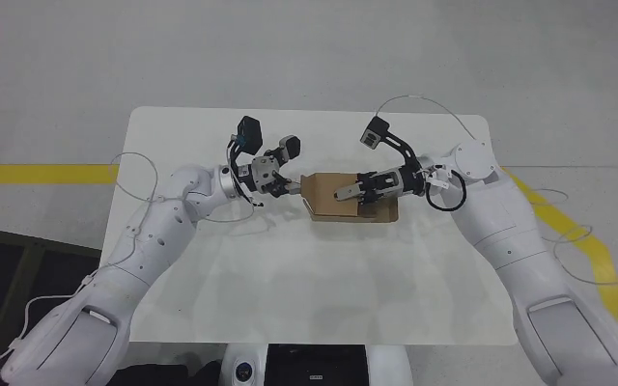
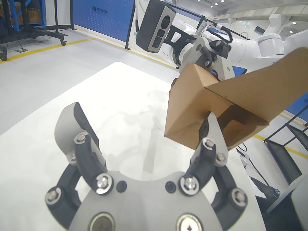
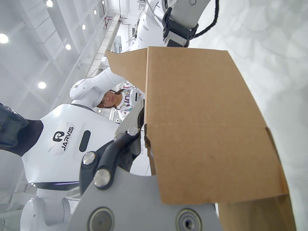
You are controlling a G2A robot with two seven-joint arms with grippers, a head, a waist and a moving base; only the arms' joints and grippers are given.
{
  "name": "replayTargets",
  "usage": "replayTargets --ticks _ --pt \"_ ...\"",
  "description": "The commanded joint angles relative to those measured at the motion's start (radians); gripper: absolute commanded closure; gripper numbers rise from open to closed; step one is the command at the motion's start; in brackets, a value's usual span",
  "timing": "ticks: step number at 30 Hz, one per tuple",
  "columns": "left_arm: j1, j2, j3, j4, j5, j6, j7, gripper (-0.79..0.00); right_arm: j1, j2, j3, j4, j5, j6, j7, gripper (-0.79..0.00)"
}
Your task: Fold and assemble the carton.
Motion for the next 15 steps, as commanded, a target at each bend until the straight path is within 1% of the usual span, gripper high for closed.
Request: replayTargets --ticks 1,5,10,15 --pt "0.008 0.005 -0.018 0.005 -0.001 0.000 0.000 -0.785 0.002 0.003 0.011 0.008 -0.005 -0.001 -0.001 0.000" --pt "0.030 0.014 -0.043 -0.007 0.002 0.000 -0.013 -0.785 0.003 0.007 0.028 0.019 -0.021 -0.004 -0.016 0.000" --pt "0.057 0.021 -0.048 -0.056 0.008 0.000 -0.033 -0.785 -0.004 0.009 0.040 0.020 -0.030 -0.004 -0.048 0.000" --pt "0.067 0.024 -0.048 -0.088 0.010 0.000 -0.046 -0.785 -0.011 0.012 0.050 0.017 -0.042 0.000 -0.066 0.000"
